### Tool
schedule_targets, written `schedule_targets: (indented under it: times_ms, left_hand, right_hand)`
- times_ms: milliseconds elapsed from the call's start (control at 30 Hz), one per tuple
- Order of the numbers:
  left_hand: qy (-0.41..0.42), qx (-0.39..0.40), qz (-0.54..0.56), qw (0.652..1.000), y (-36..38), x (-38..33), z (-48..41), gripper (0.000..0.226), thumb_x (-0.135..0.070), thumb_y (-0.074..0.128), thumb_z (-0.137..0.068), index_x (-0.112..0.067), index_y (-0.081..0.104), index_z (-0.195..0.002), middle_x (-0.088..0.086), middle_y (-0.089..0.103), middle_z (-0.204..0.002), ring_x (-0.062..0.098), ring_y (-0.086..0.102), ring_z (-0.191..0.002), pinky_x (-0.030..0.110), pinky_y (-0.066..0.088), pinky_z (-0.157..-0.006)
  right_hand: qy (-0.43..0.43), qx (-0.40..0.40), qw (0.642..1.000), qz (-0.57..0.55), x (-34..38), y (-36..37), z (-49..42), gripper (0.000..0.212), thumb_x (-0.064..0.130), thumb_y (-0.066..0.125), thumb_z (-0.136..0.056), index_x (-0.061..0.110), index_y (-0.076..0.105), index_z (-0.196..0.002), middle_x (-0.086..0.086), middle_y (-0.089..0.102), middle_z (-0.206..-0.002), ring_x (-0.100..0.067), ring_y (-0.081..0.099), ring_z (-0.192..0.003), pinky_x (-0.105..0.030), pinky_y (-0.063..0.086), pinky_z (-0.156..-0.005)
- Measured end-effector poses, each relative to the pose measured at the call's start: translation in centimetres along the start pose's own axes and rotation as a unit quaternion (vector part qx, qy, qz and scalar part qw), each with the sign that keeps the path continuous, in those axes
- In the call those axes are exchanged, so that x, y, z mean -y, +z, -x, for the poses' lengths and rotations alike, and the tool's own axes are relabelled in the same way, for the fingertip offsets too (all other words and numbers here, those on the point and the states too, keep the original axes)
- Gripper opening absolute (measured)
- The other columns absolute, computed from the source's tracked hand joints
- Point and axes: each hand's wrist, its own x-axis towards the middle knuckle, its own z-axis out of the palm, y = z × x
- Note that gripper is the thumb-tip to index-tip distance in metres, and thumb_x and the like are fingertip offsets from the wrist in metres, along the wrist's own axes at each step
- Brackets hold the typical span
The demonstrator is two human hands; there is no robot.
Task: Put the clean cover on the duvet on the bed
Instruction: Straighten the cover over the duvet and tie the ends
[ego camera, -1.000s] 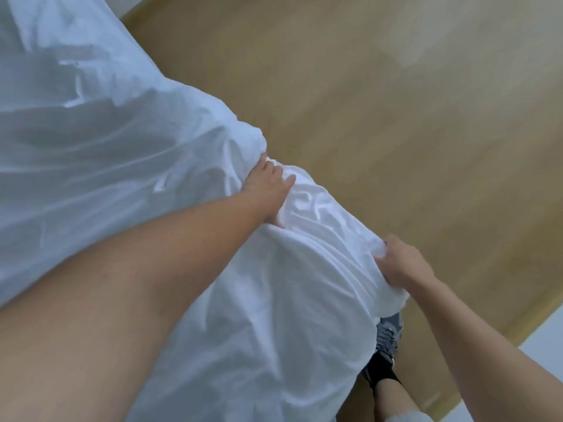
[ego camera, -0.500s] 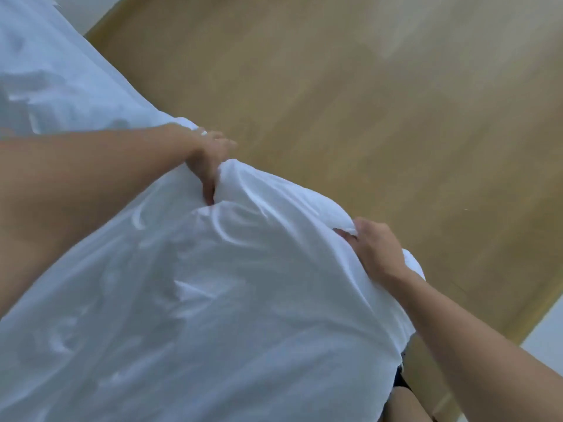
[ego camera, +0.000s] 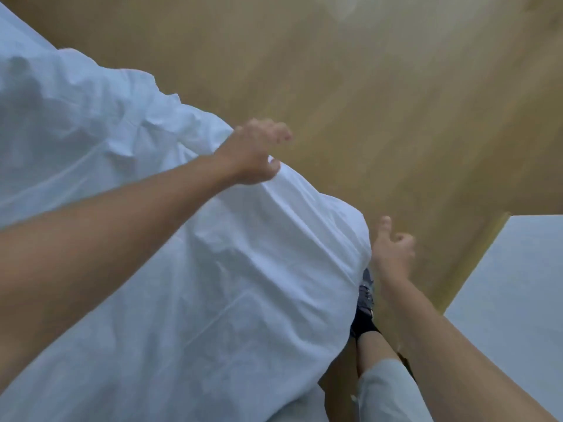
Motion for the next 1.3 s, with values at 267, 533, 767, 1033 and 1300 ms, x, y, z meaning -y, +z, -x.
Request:
schedule_targets:
  times_ms: [267,533,767,1033,1300]
  left_hand:
    - [0.025,0.197,-0.159,0.967,12.4,-9.1,6.9,0.057,-0.065,0.058,-0.088,-0.022,0.046,-0.125,0.006,0.068,-0.110,0.031,0.058,-0.097,0.038,0.029,-0.081]
    - [-0.013,-0.018,-0.230,0.973,11.8,-7.0,11.4,0.024,-0.023,0.056,-0.093,-0.015,0.056,-0.116,0.016,0.064,-0.108,0.036,0.056,-0.092,0.042,0.034,-0.083]
    - [-0.073,-0.132,-0.065,0.986,20.8,-15.2,25.2,0.074,-0.065,0.062,-0.075,-0.026,0.050,-0.136,0.009,0.044,-0.138,0.035,0.046,-0.117,0.047,0.042,-0.090]
    - [-0.160,-0.146,0.016,0.976,26.4,-14.8,34.6,0.022,-0.034,0.057,-0.100,-0.017,0.059,-0.114,0.005,0.059,-0.103,0.032,0.062,-0.084,0.041,0.052,-0.068]
    - [-0.155,-0.239,0.255,0.924,25.2,-15.0,35.6,0.013,-0.018,0.057,-0.100,-0.015,0.053,-0.088,-0.013,0.049,-0.067,0.000,0.048,-0.060,0.012,0.035,-0.058]
  right_hand:
    - [-0.003,0.161,0.981,-0.105,-10.8,2.4,9.8,0.048,0.048,0.040,-0.104,0.021,0.062,-0.072,0.002,0.067,-0.077,-0.026,0.063,-0.082,-0.036,0.047,-0.069]
    - [-0.048,0.233,0.965,-0.107,-19.7,0.1,13.0,0.021,0.036,0.050,-0.101,0.037,0.062,-0.084,0.018,0.064,-0.077,-0.018,0.061,-0.083,-0.035,0.050,-0.073]
    - [-0.297,0.243,0.921,-0.065,-18.7,-1.2,12.3,0.050,0.009,0.061,-0.084,0.032,0.054,-0.129,0.012,0.061,-0.114,-0.011,0.059,-0.111,-0.024,0.049,-0.089]
    - [-0.308,0.265,0.914,-0.016,-20.5,0.6,13.5,0.020,0.014,0.059,-0.091,0.026,0.054,-0.107,0.010,0.064,-0.089,-0.004,0.060,-0.083,-0.025,0.045,-0.073]
    - [-0.408,0.168,0.897,-0.011,-23.5,0.7,14.5,0.064,0.014,0.054,-0.091,0.029,0.032,-0.149,0.009,0.049,-0.144,-0.019,0.051,-0.125,-0.030,0.043,-0.100]
